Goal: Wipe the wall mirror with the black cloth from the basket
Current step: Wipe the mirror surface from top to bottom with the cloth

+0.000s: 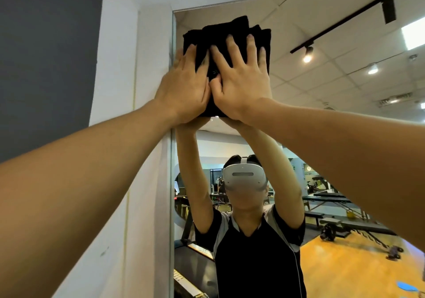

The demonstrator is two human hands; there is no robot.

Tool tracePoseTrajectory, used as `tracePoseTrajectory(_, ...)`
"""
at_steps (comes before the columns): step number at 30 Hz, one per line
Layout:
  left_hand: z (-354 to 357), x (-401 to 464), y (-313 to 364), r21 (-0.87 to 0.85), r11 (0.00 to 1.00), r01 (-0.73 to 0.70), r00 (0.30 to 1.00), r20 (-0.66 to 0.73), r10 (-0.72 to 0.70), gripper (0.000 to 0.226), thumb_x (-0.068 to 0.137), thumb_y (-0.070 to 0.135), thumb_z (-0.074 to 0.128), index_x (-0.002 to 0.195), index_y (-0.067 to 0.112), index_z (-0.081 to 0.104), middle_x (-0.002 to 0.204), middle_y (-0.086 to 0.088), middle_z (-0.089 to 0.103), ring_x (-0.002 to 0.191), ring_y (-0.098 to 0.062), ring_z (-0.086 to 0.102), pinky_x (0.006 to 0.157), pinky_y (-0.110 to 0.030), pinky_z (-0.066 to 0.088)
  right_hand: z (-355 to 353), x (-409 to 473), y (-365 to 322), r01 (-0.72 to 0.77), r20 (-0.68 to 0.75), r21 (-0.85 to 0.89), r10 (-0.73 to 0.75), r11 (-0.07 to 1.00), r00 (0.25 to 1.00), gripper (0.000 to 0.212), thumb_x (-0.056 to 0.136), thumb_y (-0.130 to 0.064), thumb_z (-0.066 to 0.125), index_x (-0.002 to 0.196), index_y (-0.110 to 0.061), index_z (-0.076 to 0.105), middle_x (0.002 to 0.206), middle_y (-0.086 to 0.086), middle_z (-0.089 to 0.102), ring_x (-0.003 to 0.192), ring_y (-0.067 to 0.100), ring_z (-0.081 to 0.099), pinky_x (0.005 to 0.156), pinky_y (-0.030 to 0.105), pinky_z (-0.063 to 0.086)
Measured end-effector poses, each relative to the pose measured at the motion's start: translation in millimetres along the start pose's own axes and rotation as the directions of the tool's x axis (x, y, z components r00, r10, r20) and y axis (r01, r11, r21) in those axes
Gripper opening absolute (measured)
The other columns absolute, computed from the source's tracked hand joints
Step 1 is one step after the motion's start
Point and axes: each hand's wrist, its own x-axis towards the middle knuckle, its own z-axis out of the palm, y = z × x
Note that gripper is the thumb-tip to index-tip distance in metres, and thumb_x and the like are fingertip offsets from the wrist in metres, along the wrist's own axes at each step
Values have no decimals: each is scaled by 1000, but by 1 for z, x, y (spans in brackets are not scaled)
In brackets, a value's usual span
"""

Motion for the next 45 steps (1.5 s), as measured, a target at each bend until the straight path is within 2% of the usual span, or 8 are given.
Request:
tracePoseTrajectory(6,-6,-15,-37,31,997,-75,996,-43,76,60,107,28,31,160,3,17,161,-30,23,151,-44,18,126,-46,6,10,5,-39,-3,-13,11,3,1000,1000,68,97,-48,28,161,-27,24,169,10,18,154,45,5,124,62,7)
tracePoseTrajectory(13,-3,-25,-32,-46,998,-32,999,-41,30,62,109,35,32,162,11,12,166,-20,15,154,-41,10,125,-44,14,7,-5,-39,-12,-9,22,12,1000,1000,67,96,-46,30,161,-29,25,169,7,20,155,43,7,126,58,8)
tracePoseTrajectory(17,10,-40,-32,-95,995,11,999,-29,-14,66,105,46,28,163,18,12,167,-16,14,152,-46,15,115,-54,37,7,-24,-44,-17,-13,34,17,999,1000,67,95,-45,31,160,-29,28,168,7,22,155,43,9,126,57,9)
tracePoseTrajectory(20,16,-61,-26,-107,994,1,1000,-28,-5,67,103,47,27,162,18,13,166,-16,16,149,-46,23,107,-56,46,7,-48,-48,-23,-3,30,23,999,1000,68,95,-45,31,160,-29,28,168,7,22,155,42,9,126,57,10)
tracePoseTrajectory(23,19,-88,-17,-127,992,6,1000,-10,-7,66,104,43,31,162,16,15,166,-18,17,148,-47,23,107,-54,44,7,-76,-53,-17,2,27,17,1000,1000,68,94,-45,32,160,-28,30,168,8,23,154,43,11,125,58,12)
tracePoseTrajectory(29,17,-131,-1,-128,991,-49,999,-27,46,64,101,23,43,159,4,23,161,-30,23,147,-48,20,120,-54,26,7,-117,-58,-9,22,18,9,1000,1000,71,92,-47,29,160,-27,30,168,10,22,154,45,11,125,59,13)
tracePoseTrajectory(36,25,-149,1,-113,990,-88,996,-16,87,69,97,28,32,159,3,18,162,-30,22,152,-43,18,127,-49,10,7,-141,-61,-8,26,22,8,1000,1000,72,91,-46,30,160,-27,30,168,11,21,154,45,11,124,59,13)
tracePoseTrajectory(45,25,-149,34,-137,989,48,999,3,-48,68,101,23,46,160,4,17,165,-27,12,153,-45,13,121,-50,27,2,-141,-36,69,81,-11,-68,998,994,75,91,-48,27,162,-28,24,170,11,16,155,44,7,125,58,12)
